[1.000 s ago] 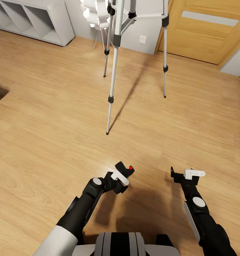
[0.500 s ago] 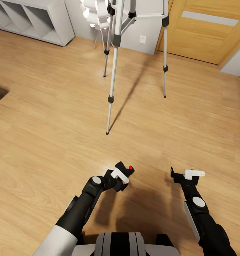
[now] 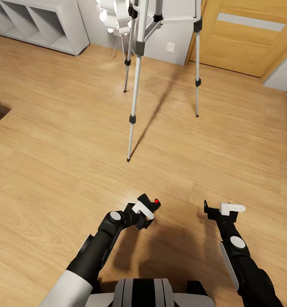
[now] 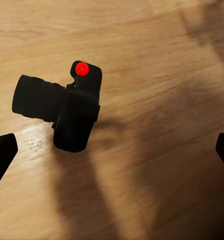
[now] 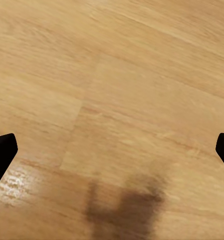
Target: Attach the digital camera to the camera tripod in the bedroom.
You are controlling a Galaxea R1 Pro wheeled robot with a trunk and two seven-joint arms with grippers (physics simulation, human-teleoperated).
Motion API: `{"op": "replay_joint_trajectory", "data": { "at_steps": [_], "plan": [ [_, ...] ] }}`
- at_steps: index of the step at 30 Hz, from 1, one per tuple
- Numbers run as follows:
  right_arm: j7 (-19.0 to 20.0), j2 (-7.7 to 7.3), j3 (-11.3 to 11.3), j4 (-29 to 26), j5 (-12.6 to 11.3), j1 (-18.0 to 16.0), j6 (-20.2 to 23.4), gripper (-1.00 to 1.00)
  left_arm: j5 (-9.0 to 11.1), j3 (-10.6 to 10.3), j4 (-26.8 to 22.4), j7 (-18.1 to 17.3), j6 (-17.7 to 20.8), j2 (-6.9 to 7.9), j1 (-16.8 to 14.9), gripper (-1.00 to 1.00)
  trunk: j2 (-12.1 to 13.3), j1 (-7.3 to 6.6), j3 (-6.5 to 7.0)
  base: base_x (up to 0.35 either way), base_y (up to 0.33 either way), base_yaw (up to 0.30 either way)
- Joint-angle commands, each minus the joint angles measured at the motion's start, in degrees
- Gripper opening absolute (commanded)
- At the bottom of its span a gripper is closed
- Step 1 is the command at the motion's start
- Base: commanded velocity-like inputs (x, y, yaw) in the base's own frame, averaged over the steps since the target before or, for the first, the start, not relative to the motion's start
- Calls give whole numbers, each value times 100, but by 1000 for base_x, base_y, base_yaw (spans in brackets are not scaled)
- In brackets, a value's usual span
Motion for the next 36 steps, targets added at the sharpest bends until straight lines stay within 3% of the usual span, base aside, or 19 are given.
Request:
{"op": "replay_joint_trajectory", "data": {
  "at_steps": [1,20,36],
  "plan": [
    [-22,-2,5,-4,34,-1,26,100,-57,3,-7,-43,16,-2,-2,100,-1,0,-3,0,0,0],
    [-23,7,5,2,34,-1,26,100,-53,-5,-9,114,165,-2,-2,100,-1,0,-3,0,0,0],
    [-22,-1,5,-6,34,0,26,100,-54,-47,5,156,212,-2,-3,100,-643,351,-290,0,0,0]
  ]
}}
